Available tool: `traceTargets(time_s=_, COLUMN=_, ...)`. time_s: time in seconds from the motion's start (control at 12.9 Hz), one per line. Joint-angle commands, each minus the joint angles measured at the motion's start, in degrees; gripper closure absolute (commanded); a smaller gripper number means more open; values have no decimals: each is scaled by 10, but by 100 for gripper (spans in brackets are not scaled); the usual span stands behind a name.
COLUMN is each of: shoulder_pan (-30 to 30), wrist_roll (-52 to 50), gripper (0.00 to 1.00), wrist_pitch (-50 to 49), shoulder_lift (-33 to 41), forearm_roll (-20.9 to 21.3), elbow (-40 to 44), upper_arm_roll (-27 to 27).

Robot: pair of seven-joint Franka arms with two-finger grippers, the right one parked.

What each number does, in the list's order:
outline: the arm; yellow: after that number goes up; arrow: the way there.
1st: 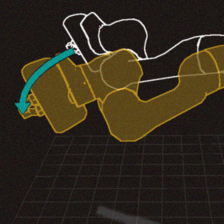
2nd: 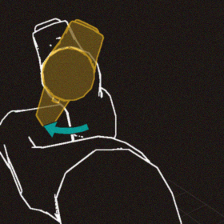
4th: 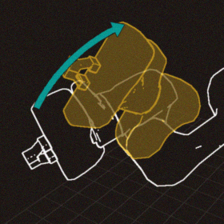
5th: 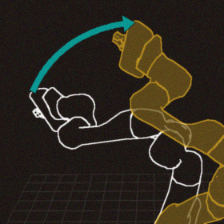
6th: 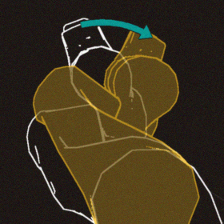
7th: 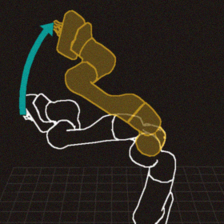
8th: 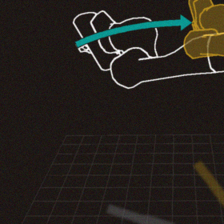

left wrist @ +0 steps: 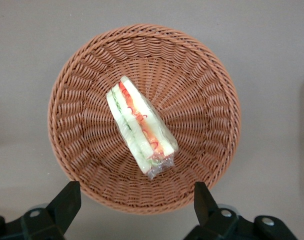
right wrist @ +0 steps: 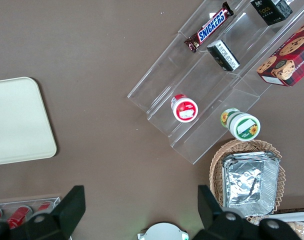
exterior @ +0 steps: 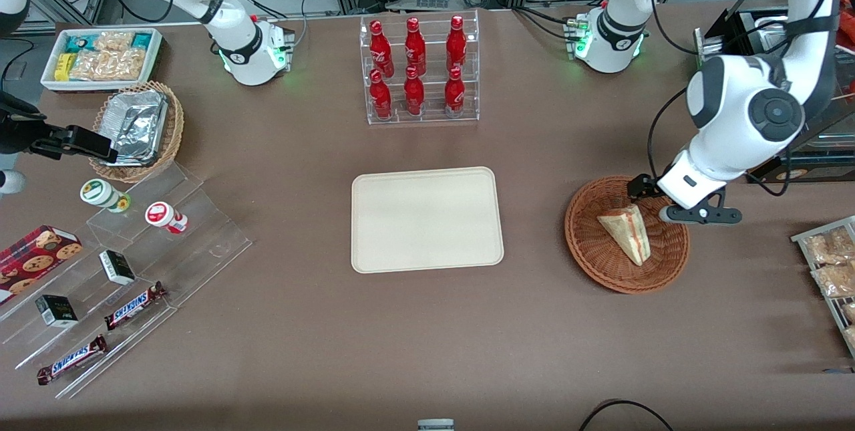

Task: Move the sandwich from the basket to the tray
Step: 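Close the left gripper on the wrapped sandwich and lift it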

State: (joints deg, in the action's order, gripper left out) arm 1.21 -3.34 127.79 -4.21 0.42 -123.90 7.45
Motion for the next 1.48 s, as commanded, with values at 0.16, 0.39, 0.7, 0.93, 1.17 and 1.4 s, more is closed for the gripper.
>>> traceTargets(time_s=0.16, shoulder_pan=4, wrist_roll=-203, gripper=0, wrist_pitch=64, shoulder_lift=-24, forearm_roll=-2, elbow=-15, upper_arm_roll=5)
traceTargets(time_s=0.39, shoulder_pan=-1, wrist_roll=-367, gripper=0, wrist_pitch=94, shoulder_lift=-60, forearm_roll=-1, elbow=-13, upper_arm_roll=5)
traceTargets(time_s=0.7, shoulder_pan=-1, wrist_roll=-380, gripper=0, wrist_pitch=112, shoulder_lift=-93, forearm_roll=-1, elbow=-6, upper_arm_roll=5)
traceTargets(time_s=0.93, shoulder_pan=-1, wrist_roll=-381, gripper=0, wrist_pitch=121, shoulder_lift=-114, forearm_roll=-1, elbow=-6, upper_arm_roll=5)
traceTargets(time_s=1.17, shoulder_pan=-1, wrist_roll=-381, gripper=19, wrist_pitch=128, shoulder_lift=-125, forearm_roll=-1, elbow=-7, upper_arm_roll=5)
traceTargets(time_s=1.4, shoulder_pan=-1, wrist_roll=-374, gripper=100, wrist_pitch=126, shoulder_lift=-124, forearm_roll=1, elbow=-6, upper_arm_roll=5)
